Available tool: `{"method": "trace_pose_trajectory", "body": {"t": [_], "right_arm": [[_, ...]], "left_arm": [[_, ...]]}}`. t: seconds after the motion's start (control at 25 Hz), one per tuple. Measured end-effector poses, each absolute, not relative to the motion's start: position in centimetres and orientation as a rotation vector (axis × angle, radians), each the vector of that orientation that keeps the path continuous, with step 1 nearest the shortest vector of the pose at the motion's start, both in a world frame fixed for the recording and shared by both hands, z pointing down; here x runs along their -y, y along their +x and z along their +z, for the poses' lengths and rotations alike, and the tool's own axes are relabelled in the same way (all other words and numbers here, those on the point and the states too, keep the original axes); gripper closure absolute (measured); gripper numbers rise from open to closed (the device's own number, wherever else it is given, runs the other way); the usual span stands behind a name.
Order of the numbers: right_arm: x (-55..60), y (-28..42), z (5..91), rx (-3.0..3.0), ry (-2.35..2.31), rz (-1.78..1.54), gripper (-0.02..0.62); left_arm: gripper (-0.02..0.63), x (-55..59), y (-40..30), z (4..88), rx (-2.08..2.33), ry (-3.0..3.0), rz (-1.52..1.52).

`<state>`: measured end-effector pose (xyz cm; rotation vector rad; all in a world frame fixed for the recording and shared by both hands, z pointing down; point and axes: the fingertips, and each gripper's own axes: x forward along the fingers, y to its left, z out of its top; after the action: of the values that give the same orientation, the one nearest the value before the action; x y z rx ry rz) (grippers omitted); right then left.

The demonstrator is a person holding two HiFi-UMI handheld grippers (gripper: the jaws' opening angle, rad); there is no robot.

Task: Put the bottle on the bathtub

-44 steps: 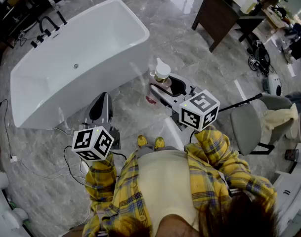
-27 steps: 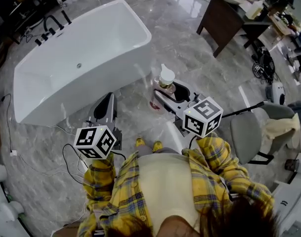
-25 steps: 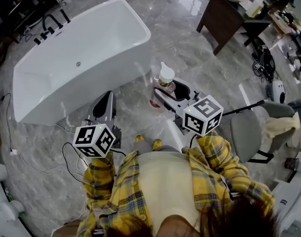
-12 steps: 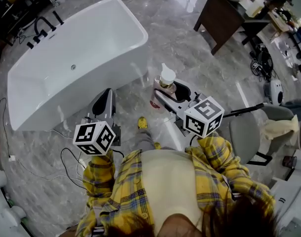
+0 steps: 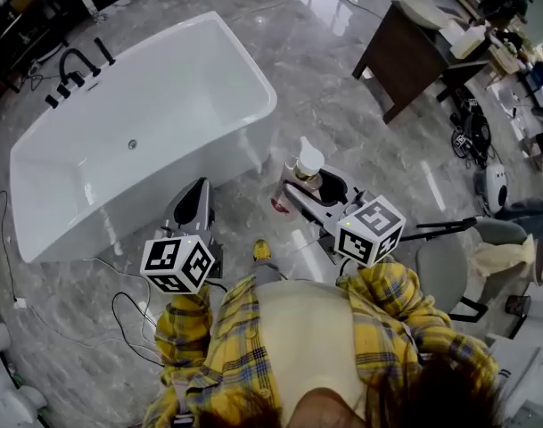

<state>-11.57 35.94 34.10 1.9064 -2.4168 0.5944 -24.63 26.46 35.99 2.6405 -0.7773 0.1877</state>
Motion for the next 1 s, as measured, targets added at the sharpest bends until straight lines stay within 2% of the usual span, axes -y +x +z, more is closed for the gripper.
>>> {"method": "trace_pose_trajectory", "body": {"t": [0.44, 1.0], "right_arm": [[-30.0, -8.5, 33.5, 2.388, 1.917, 0.557, 0.374], [-23.5, -1.3, 34.7, 2.516, 1.704, 0.561, 0.374]], "left_arm": [[0.598, -21.8, -21.9, 36.4, 0.734, 2.656, 0.201], [0.598, -16.8, -12.6, 36.8, 0.839, 2.651, 0.206]]}}
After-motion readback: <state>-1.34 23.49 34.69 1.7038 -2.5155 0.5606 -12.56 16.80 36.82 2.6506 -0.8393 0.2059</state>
